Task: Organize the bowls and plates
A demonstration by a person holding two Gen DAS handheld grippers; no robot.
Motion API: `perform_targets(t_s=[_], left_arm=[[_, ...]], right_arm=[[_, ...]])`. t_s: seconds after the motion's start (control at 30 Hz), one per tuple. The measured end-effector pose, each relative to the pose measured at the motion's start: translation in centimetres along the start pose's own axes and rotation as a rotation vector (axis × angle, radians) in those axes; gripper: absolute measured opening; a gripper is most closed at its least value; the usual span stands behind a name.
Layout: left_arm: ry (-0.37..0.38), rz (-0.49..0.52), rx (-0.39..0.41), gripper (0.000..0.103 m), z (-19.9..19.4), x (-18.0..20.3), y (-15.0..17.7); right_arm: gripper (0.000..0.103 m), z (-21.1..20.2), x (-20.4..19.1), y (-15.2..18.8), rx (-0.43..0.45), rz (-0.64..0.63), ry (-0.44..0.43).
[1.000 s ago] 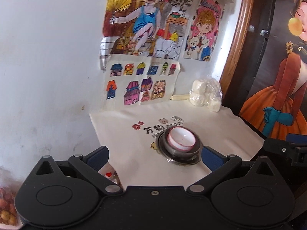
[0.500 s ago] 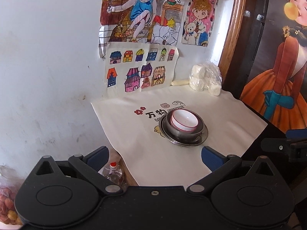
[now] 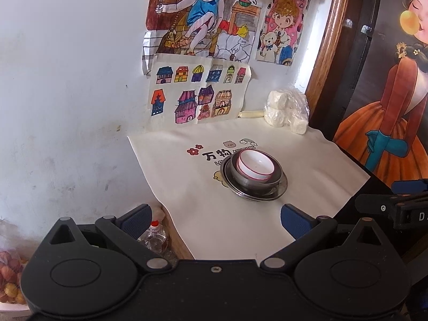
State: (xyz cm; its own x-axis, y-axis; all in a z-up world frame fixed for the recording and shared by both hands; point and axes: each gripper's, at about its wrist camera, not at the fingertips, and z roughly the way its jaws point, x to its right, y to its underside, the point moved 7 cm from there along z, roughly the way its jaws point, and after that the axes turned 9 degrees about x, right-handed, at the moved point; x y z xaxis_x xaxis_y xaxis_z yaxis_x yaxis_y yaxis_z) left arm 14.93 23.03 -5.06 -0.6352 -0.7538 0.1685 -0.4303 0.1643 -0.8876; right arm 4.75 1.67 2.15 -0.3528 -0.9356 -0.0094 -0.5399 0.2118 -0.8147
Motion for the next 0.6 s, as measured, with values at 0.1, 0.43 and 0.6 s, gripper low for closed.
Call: perform_targets(t_s=[0.1,0.43,0.6], left_arm=[[-0.005,0.001,-0.003,0.102,0.01,0.05,0.02],[0.007,0.009,-0.023,0.102,0.49,0.15,0.00],[0.007,0.013,-0.029,0.102,0.48,0.04,0.01]], right_arm=[[0.103,0.17,-0.08,0.07,-0.008,-0.004,-0.011],[0.103,0.28,0.24,0.11,-0.005,0.004,-0.017],[0.103,0.56,0.27,0.27,-0.015,0.011,-0.029]])
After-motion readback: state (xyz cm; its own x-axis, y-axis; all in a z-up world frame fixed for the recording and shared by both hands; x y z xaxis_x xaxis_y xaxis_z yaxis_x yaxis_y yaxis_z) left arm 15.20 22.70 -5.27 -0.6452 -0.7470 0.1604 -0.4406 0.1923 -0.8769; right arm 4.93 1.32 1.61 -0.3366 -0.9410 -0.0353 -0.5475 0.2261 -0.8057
